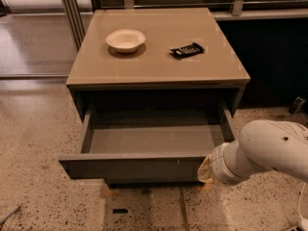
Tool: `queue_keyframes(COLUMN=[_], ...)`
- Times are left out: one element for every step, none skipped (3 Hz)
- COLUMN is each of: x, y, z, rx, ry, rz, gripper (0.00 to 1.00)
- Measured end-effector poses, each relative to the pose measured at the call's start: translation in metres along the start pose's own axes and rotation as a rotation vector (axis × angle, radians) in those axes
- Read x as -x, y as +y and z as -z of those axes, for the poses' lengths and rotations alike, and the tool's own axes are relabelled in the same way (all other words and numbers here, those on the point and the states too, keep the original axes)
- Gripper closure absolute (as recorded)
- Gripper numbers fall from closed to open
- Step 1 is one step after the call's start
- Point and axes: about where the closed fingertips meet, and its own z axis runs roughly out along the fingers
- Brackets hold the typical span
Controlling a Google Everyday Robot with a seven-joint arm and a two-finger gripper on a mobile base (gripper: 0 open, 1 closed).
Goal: Close top drawer
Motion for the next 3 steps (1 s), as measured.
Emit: queue_keyframes(x=[0.002, 0.004, 0.004], y=[-0.011, -0.023, -0.036], z=[-0.003, -0.012, -0.023], rx=[-0.073, -0.143, -0.196], ry=[-0.015, -0.054, -0.091], rz=[0.046, 0.073, 0.075], gripper=[1.00, 1.00, 1.00])
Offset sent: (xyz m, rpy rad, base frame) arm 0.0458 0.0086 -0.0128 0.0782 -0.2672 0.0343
